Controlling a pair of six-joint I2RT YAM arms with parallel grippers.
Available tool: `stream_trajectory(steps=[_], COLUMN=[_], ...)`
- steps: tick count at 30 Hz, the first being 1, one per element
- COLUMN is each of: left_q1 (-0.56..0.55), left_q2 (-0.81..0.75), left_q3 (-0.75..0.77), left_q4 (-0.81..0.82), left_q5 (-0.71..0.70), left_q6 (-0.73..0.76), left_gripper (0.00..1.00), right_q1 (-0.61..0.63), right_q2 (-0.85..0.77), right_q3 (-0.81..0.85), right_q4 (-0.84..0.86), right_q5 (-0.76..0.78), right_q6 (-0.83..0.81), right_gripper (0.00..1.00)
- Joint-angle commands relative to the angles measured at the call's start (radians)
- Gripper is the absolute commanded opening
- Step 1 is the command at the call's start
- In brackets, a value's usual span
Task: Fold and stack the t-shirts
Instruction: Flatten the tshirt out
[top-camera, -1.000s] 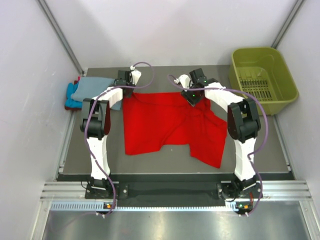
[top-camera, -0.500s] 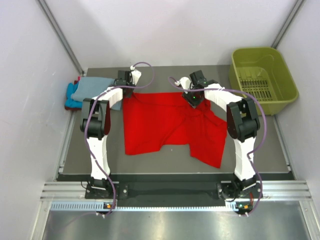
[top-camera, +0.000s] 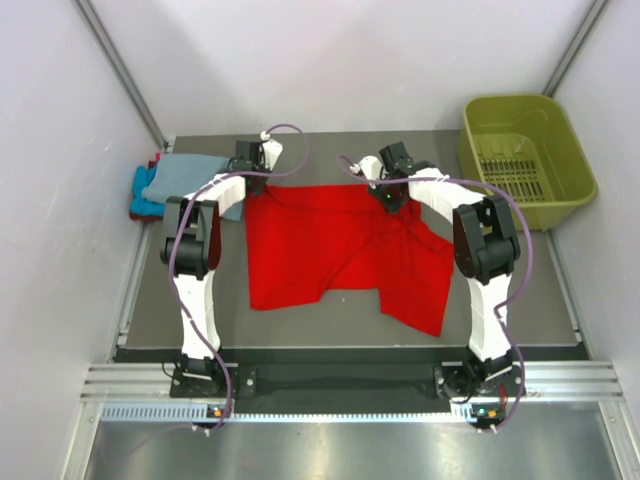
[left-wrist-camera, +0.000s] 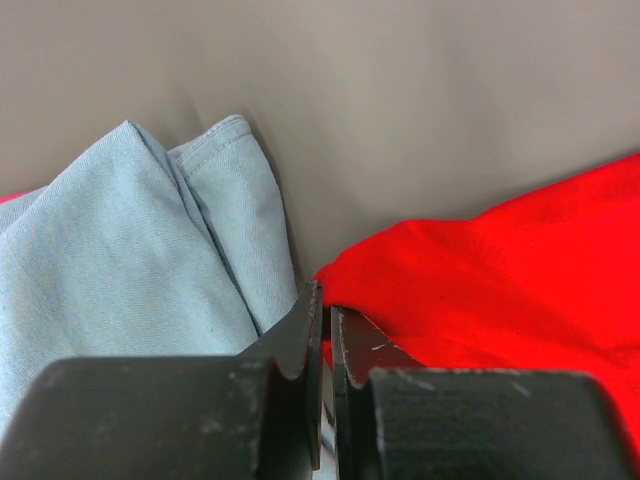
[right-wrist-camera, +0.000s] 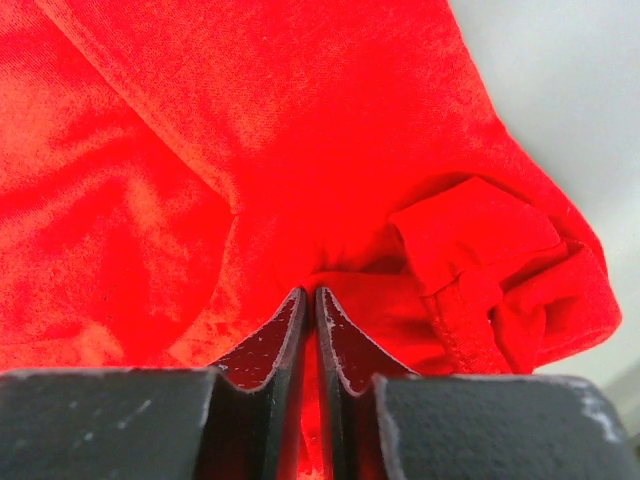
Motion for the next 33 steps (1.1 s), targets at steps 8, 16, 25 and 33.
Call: stream_trajectory(steps=[8,16,25,33], left_q1=[-0.002,-0.004,-0.004,-0.004], left_q2=[-0.066,-0.083,-0.089,-0.083], left_q3=[-0.047,-0.073,-0.082,-0.086], left_q4=[0.016,0.016,0.028,0.034], left_q5=[0.036,0.045,0.024,0.022], left_q6=[-0.015,-0.033,-0.010,-0.016], left_gripper=[0.00,0.00,0.00,0.00], right_q1=[-0.010,-0.020,-0.012,0.014], right_q2=[-0.079,-0.034,-0.025,-0.016], right_q3=[0.089,0.070,0.086,0.086], right_q4=[-0.028,-0.024,-0.036,-0.050], right_q5=[0.036,0.053,0.007,-0.016], right_q6=[-0.009,-0.013,-0.002,-0.005], right_gripper=[0.23,0.20,0.33,0.29])
